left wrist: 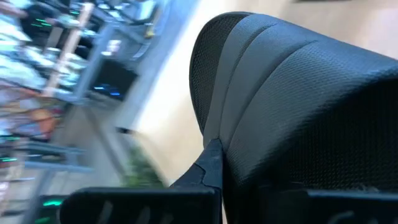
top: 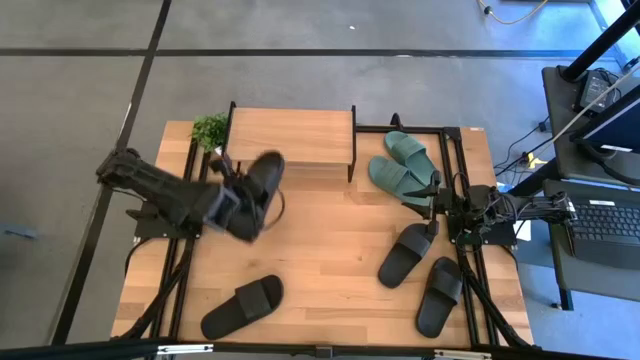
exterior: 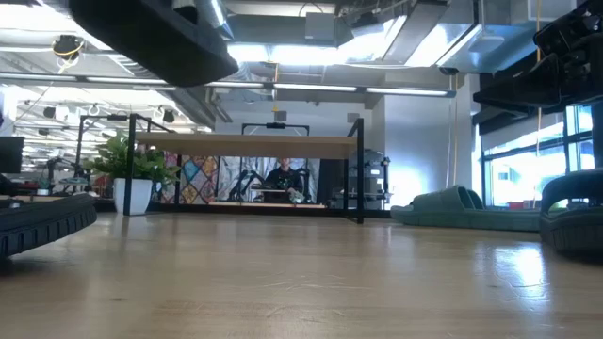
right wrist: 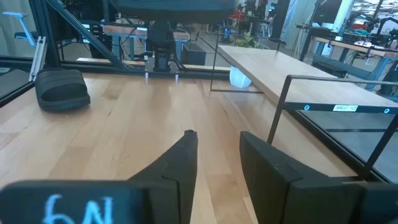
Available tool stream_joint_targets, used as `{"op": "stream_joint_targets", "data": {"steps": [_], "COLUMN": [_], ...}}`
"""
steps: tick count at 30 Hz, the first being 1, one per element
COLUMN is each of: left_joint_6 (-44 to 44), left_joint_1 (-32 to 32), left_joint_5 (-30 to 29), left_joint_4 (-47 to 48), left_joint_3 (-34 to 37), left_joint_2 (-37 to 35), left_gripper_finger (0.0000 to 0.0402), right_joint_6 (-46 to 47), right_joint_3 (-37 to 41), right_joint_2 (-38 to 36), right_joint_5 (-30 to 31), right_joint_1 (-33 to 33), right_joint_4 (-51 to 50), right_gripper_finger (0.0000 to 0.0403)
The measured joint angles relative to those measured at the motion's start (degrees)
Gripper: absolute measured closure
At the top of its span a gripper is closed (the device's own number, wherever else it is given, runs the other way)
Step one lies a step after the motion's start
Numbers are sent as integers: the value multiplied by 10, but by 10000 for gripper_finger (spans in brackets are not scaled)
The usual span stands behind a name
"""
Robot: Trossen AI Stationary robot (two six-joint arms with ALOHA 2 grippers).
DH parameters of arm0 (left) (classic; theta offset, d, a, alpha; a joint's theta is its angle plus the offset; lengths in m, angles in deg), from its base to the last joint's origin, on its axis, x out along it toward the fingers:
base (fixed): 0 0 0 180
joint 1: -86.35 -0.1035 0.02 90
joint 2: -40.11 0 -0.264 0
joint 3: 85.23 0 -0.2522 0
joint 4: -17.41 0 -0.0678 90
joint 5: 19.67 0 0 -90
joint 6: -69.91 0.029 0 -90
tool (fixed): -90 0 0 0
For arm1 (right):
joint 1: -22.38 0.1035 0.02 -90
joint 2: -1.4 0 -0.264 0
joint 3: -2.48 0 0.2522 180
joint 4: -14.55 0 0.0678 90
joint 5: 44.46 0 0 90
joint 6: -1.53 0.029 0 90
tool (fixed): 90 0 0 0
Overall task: Pick and place slides into the shelf
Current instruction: Put the black slipper on the shelf
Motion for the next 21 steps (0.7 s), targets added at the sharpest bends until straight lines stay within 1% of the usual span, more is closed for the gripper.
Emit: {"op": "stream_joint_targets", "data": {"steps": [4, 8, 9, 13, 15, 18, 21], "left_joint_6": [95, 215, 255, 419, 483, 558, 608], "left_joint_1": [-100, -201, -225, -314, -351, -395, -432], "left_joint_5": [-36, -37, -30, 32, 53, 64, 73], "left_joint_4": [-8, -72, -100, -220, -281, -354, -396], "left_joint_3": [0, 0, 0, 0, 0, 0, 0], "left_joint_2": [-27, -38, -38, -38, -38, -38, -36], "left_gripper_finger": [397, 397, 397, 397, 397, 397, 396], "right_joint_6": [2, 2, 2, 0, 3, 2, 2], "right_joint_3": [0, 0, 0, 0, 0, 0, 0], "right_joint_2": [0, 0, 0, 0, 0, 0, 0], "right_joint_5": [0, 0, 0, 0, 0, 0, 0], "right_joint_1": [0, 0, 0, 0, 0, 0, 0], "right_joint_4": [0, 4, 6, 9, 9, 8, 8], "right_gripper_finger": [281, 281, 281, 281, 281, 281, 281]}}
